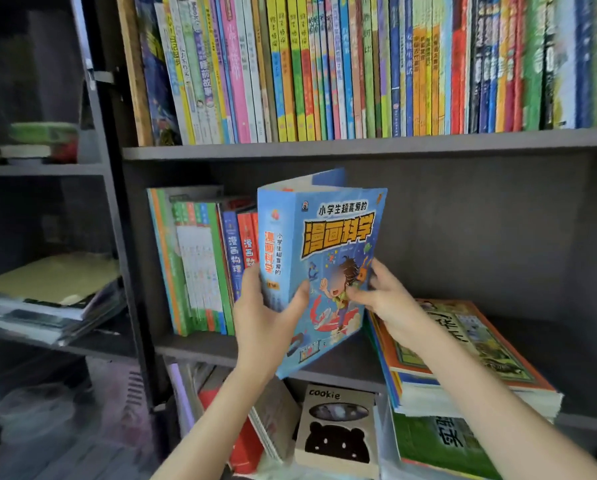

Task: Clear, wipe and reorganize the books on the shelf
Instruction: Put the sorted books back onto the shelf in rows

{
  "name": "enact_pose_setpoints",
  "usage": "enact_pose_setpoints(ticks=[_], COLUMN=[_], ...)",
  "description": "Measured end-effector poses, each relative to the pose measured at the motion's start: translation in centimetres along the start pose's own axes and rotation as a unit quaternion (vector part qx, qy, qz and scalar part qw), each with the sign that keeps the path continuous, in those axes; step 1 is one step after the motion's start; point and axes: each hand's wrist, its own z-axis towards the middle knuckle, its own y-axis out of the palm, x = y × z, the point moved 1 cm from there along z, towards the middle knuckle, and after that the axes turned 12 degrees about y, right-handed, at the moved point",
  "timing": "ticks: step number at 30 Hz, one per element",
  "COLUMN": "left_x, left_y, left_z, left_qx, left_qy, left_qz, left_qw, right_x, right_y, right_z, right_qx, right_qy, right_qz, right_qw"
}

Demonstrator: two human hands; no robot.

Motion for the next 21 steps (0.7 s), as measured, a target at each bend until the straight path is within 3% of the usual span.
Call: enact_pose_setpoints(ticks=[7, 13, 18, 21], left_x=[-5.2, -6.7, -4.5, -3.0], left_y=[0.8, 0.0, 0.6, 1.2], left_z=[-1.4, -0.1, 1.7, 3.0], left_qx=[-0.092, -0.183, -0.155, -0.112], left_qy=[-0.028, -0.055, -0.012, 0.035], left_qz=[-0.028, 0.0, -0.021, -0.016], left_qw=[0.995, 0.982, 0.988, 0.993], right_x=[2.2, 1.1, -0.4, -1.7], right_y=[0.1, -0.5, -0.5, -1.2], right_z=[2.5, 3.8, 4.1, 3.7], right_qx=[0.072, 0.018, -0.014, -0.02], right_qy=[0.046, 0.07, 0.046, 0.029], right_qz=[0.059, 0.075, 0.029, 0.072], right_qw=[0.995, 0.995, 0.998, 0.997])
